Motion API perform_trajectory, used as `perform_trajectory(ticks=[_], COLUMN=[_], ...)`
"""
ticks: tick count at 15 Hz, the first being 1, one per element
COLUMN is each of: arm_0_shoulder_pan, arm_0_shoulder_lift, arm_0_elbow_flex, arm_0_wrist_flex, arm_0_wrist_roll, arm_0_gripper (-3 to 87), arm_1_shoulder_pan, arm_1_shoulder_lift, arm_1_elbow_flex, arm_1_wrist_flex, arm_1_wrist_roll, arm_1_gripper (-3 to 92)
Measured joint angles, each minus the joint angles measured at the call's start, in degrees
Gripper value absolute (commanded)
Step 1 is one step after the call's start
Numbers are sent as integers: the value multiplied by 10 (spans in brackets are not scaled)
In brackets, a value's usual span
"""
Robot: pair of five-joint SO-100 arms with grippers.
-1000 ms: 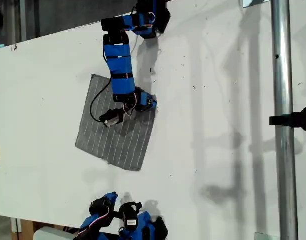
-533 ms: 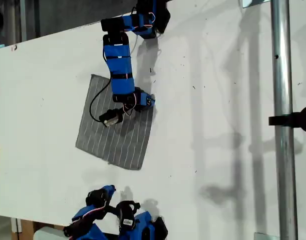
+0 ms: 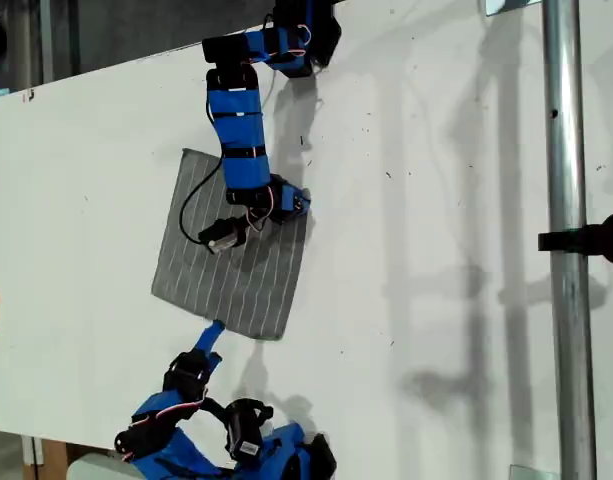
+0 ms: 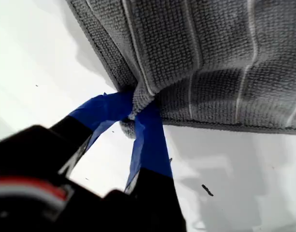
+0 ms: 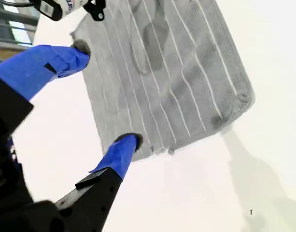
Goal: Grasp corners of a towel and fold twice.
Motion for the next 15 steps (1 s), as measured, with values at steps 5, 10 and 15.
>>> perform_trajectory(ticks=[5,10,15], arm_0_shoulder_pan=[32,30,4], arm_0_shoulder_lift=[-32,-151,-269], arm_0_elbow_flex=[208,254,216], arm_0_wrist_flex=[-159,-221,-235], arm_0_wrist_roll=[-22,-37,-34], arm_0_gripper=[284,284,156], arm_1_shoulder_pan=[0,-6,-11], arm_1_shoulder_lift=[5,19,51], arm_1_elbow_flex=[1,1,24], arm_1_wrist_flex=[-2,1,0], arm_1_wrist_roll=[0,3,13], arm_1_gripper=[-2,-2,-2])
